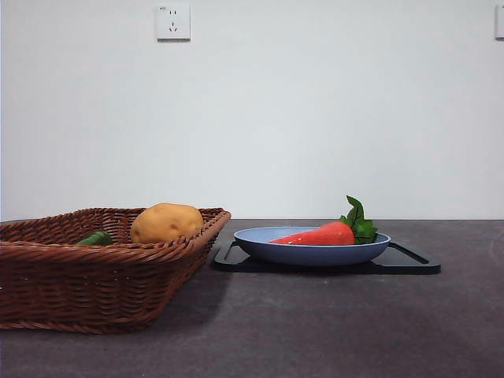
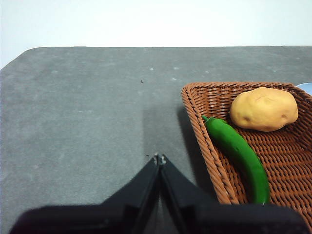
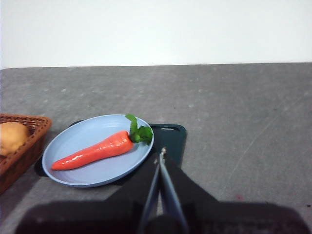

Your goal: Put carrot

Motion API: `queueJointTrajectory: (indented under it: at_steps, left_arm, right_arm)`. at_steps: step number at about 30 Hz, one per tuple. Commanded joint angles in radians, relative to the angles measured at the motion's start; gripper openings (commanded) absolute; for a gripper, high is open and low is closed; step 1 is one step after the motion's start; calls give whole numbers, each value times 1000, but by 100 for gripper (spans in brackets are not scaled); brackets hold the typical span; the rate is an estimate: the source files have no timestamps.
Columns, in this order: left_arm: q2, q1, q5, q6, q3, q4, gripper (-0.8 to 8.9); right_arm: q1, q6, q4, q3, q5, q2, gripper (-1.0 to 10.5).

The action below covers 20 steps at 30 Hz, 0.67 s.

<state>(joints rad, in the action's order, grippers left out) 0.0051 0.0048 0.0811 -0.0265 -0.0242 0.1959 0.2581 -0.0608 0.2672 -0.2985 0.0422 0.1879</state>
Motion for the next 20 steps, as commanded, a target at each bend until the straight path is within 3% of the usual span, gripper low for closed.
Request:
queueJointTrajectory:
  at_steps: [1,5,20]
  left_arm:
    - [-3,3,1,3,11,-5,8]
    - [-3,3,1,3,11,-5,8]
    - [-3,3,1,3,11,-5,8]
  right_arm:
    - [-101,9,-80,67,-124,-49,4]
    - [-187,9,-190,184,-175,-103,4]
    - [-264,14,-156,290,-174,-188,4]
